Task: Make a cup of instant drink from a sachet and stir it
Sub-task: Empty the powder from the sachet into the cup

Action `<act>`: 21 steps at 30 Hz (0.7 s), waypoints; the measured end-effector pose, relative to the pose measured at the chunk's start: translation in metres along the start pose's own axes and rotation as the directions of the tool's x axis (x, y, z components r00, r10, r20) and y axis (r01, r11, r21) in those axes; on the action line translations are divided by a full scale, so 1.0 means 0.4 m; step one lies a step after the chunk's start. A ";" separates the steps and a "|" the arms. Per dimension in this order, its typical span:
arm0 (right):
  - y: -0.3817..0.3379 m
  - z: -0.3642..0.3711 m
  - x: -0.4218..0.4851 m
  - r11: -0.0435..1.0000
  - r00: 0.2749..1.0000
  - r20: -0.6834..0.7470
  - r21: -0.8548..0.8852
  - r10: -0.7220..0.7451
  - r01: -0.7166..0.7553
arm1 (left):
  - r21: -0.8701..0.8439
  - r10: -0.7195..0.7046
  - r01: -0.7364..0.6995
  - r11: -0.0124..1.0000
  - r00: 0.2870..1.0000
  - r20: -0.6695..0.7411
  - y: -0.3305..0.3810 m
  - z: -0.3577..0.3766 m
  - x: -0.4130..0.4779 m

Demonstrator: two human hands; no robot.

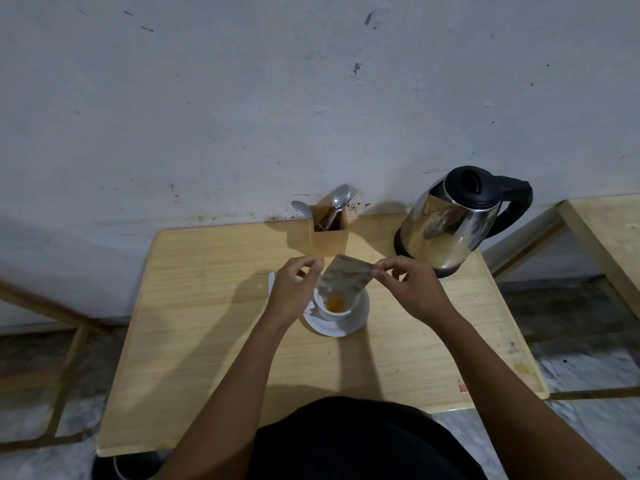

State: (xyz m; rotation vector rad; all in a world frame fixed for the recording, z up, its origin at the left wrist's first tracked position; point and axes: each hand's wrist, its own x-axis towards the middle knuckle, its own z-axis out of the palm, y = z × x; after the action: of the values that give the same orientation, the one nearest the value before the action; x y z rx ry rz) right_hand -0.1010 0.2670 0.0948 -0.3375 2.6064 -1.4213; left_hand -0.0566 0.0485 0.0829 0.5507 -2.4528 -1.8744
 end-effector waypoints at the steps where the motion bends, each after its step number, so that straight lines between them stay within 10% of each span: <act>1: -0.001 0.003 -0.006 0.999 0.999 -0.022 0.001 -0.041 0.041 | -0.031 -0.065 0.064 0.997 0.997 -0.034 0.003 -0.009 -0.001; 10: 0.031 0.084 -0.072 0.936 0.931 -0.103 -0.073 -0.350 0.344 | -0.140 -0.365 0.421 0.896 0.878 0.309 -0.003 -0.053 -0.011; 21: 0.033 0.148 -0.045 0.969 0.980 0.177 -0.243 0.088 -0.043 | -0.132 -0.231 0.209 0.969 0.956 -0.180 -0.094 -0.105 -0.025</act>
State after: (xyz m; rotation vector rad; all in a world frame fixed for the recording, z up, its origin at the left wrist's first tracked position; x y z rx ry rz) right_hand -0.0711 0.2310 0.0524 -0.3884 2.6083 -1.0036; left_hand -0.0279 0.0036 0.0618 0.9877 -2.2275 -1.9117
